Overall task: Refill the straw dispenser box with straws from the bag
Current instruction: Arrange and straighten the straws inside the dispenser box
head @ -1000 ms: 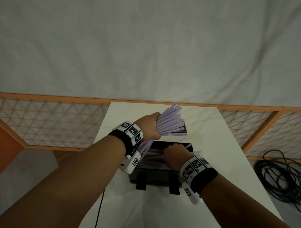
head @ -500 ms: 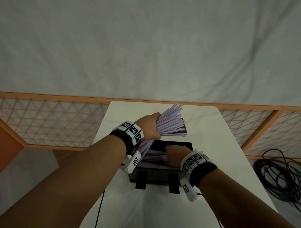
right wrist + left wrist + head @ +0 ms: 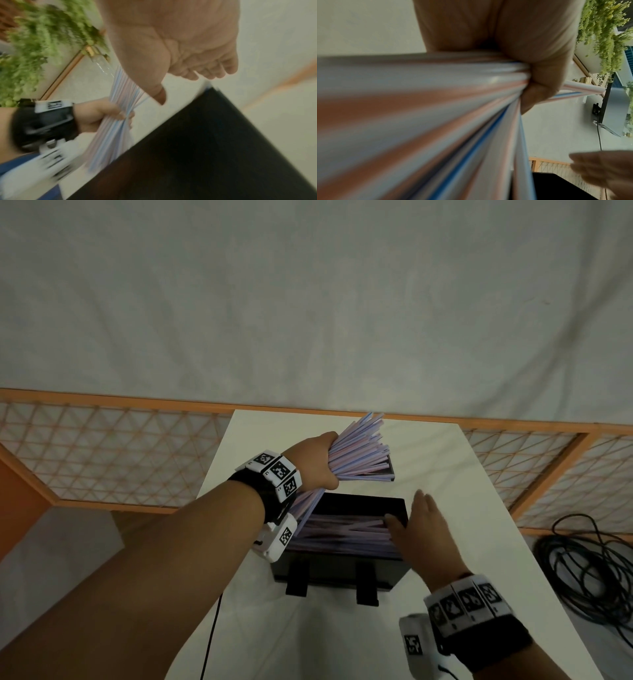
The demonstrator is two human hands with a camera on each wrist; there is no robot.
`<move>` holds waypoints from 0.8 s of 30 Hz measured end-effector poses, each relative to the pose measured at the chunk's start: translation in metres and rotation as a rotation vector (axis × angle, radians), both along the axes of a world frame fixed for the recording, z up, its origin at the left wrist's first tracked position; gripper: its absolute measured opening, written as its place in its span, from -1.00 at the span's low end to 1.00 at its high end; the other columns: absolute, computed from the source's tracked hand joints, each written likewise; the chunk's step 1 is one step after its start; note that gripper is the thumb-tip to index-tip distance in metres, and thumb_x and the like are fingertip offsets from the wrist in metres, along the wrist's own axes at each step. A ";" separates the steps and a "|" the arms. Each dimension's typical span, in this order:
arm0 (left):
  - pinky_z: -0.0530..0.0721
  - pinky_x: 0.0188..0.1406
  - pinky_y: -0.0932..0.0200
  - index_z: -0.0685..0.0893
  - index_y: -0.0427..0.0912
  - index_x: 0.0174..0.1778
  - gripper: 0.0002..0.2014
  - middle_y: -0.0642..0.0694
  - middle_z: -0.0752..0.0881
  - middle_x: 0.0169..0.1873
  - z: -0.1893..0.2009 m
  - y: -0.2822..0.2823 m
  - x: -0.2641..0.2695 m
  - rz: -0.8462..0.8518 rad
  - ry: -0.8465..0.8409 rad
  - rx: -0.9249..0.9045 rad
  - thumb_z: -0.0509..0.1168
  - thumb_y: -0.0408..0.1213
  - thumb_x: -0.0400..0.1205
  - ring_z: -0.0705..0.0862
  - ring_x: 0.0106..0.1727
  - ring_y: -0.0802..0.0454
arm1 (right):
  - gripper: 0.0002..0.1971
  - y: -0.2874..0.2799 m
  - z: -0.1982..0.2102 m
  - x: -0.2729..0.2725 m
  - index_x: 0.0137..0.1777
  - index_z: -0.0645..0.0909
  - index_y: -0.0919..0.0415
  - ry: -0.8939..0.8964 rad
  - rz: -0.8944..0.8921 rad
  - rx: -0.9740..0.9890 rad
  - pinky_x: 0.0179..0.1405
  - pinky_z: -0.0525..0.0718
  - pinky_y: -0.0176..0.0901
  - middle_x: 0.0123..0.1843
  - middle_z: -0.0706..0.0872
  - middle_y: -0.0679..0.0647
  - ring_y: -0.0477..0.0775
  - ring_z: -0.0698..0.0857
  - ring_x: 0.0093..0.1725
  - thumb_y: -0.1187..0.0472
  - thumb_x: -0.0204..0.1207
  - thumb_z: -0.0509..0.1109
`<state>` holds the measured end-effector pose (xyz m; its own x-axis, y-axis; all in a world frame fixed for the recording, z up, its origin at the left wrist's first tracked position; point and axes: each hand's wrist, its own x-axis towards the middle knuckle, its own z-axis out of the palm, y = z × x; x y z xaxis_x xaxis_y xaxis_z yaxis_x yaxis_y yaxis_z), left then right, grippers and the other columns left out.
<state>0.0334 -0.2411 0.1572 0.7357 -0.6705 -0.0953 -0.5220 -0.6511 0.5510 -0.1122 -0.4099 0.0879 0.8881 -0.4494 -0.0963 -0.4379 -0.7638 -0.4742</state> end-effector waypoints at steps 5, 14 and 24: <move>0.58 -0.16 0.08 0.44 -0.19 0.24 -0.45 -0.09 0.58 -0.07 -0.002 -0.004 -0.003 -0.016 -0.005 0.036 0.47 -0.30 0.36 0.61 -0.11 -0.14 | 0.23 0.022 -0.023 -0.012 0.65 -0.12 0.33 0.230 0.236 -0.268 0.62 -0.12 0.17 0.68 -0.16 0.40 0.32 -0.17 0.67 -0.59 0.15 -0.57; 0.60 -0.14 0.07 0.44 -0.19 0.24 -0.43 -0.07 0.56 -0.08 0.000 -0.006 -0.006 -0.022 -0.009 0.026 0.49 -0.29 0.33 0.60 -0.12 -0.10 | -0.57 0.014 -0.015 0.026 0.37 0.52 -0.03 0.479 0.557 -0.547 0.53 -0.01 0.44 0.47 0.49 0.13 0.25 0.35 0.51 -0.08 0.64 -0.01; 0.51 -0.22 0.15 0.45 -0.20 0.22 -0.45 -0.05 0.56 -0.11 0.002 -0.005 -0.008 -0.019 -0.022 0.013 0.48 -0.30 0.33 0.58 -0.15 -0.07 | -0.63 0.029 -0.013 0.060 0.24 0.56 0.17 0.475 0.623 -0.315 0.20 0.64 0.08 0.22 0.68 0.17 0.25 0.66 0.20 0.01 0.50 0.35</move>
<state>0.0251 -0.2460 0.1593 0.7248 -0.6833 -0.0878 -0.5465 -0.6479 0.5306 -0.0521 -0.3807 0.0750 0.8791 0.0409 -0.4749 0.0082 -0.9975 -0.0706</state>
